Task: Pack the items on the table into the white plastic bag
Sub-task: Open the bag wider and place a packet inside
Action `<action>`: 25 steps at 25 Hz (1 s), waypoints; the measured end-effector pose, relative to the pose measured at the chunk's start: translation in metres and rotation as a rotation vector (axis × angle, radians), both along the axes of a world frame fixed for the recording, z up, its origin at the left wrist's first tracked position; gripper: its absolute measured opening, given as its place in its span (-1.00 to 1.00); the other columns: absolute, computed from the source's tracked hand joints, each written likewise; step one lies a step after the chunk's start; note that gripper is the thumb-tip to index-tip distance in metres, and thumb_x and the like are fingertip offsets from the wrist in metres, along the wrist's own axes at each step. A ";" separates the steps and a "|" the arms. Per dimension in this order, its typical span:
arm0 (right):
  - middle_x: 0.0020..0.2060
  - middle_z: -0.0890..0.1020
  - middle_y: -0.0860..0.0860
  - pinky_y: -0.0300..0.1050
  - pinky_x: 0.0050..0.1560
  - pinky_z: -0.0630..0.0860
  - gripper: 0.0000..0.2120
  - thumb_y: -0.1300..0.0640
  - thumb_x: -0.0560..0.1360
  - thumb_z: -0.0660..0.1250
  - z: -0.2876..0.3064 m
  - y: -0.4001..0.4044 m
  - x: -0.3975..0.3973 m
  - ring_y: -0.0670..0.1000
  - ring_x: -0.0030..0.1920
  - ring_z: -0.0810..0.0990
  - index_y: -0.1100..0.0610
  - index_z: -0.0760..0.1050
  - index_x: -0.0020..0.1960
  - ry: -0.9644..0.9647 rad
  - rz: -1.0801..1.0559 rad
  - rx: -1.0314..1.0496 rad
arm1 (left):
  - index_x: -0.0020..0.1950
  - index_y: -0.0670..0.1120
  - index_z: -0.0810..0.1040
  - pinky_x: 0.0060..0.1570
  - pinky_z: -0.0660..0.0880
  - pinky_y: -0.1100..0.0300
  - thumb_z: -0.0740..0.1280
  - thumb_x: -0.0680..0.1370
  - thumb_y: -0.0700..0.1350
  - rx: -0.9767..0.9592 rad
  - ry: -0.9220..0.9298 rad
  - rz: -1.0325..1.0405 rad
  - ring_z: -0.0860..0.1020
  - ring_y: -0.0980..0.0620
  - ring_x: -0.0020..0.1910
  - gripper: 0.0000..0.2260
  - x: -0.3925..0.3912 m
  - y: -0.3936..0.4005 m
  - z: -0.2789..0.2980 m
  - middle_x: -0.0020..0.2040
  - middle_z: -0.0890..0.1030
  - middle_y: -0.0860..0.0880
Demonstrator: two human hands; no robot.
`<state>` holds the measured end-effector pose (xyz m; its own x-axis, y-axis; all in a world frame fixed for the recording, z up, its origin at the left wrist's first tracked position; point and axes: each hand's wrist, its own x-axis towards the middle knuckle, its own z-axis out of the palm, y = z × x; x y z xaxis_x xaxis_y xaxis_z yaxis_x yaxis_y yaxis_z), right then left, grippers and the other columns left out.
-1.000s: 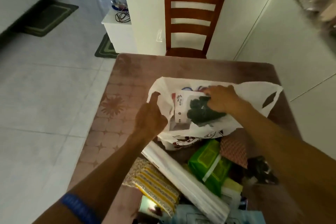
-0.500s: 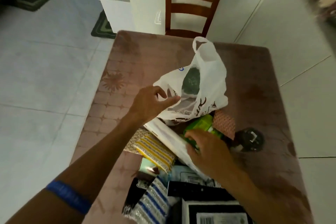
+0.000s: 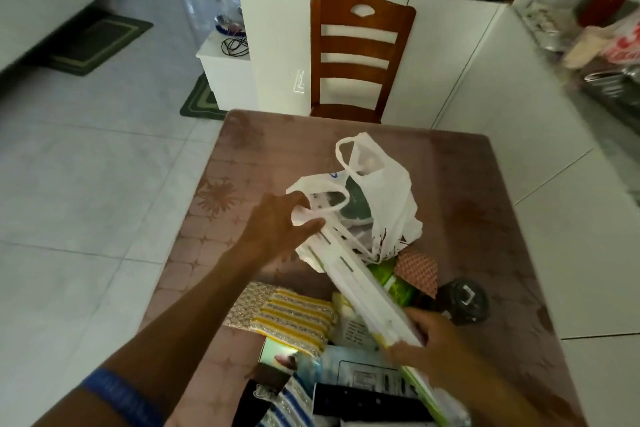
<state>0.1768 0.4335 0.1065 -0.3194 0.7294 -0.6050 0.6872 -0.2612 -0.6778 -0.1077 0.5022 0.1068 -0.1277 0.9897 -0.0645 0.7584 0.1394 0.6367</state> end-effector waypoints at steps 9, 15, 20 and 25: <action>-0.17 0.74 -0.14 -0.33 -0.28 0.55 -0.22 -0.22 -0.02 0.64 0.035 0.020 0.076 -0.11 -0.16 0.70 0.03 0.56 0.13 0.125 -0.068 -0.083 | -0.15 -0.01 0.67 -0.22 0.38 0.24 0.39 0.47 0.22 -0.063 0.192 0.005 0.46 0.12 -0.36 -0.70 0.013 0.021 0.004 -0.26 0.63 0.01; 0.05 0.69 0.02 0.01 -0.05 0.66 -0.26 0.06 0.15 0.63 0.029 0.084 -0.016 0.04 0.05 0.67 0.05 0.42 0.27 0.522 -0.204 -0.074 | -0.11 0.06 0.69 0.15 0.39 0.06 0.31 0.36 0.43 -0.279 0.355 -0.191 0.57 0.07 0.01 -0.53 0.003 0.019 -0.004 -0.01 0.67 0.07; 0.19 0.61 -0.03 -0.01 0.28 0.46 -0.50 0.25 0.34 0.50 -0.014 0.160 -0.105 -0.04 0.21 0.56 -0.03 0.51 0.22 0.518 -0.118 0.095 | -0.16 -0.07 0.67 -0.14 0.49 0.10 0.27 0.60 -0.06 -0.107 -0.354 0.241 0.62 -0.03 -0.23 -0.76 0.007 0.015 -0.007 -0.22 0.70 -0.09; 0.18 0.55 0.02 -0.01 0.14 0.48 -0.39 0.14 0.36 0.46 -0.042 0.195 -0.094 0.08 0.17 0.53 -0.06 0.29 0.32 0.015 0.130 0.374 | 0.09 0.06 0.62 -0.29 0.61 0.18 0.19 0.66 -0.12 0.084 -1.184 0.646 0.55 -0.01 -0.34 -0.79 -0.005 0.028 0.024 -0.10 0.73 0.01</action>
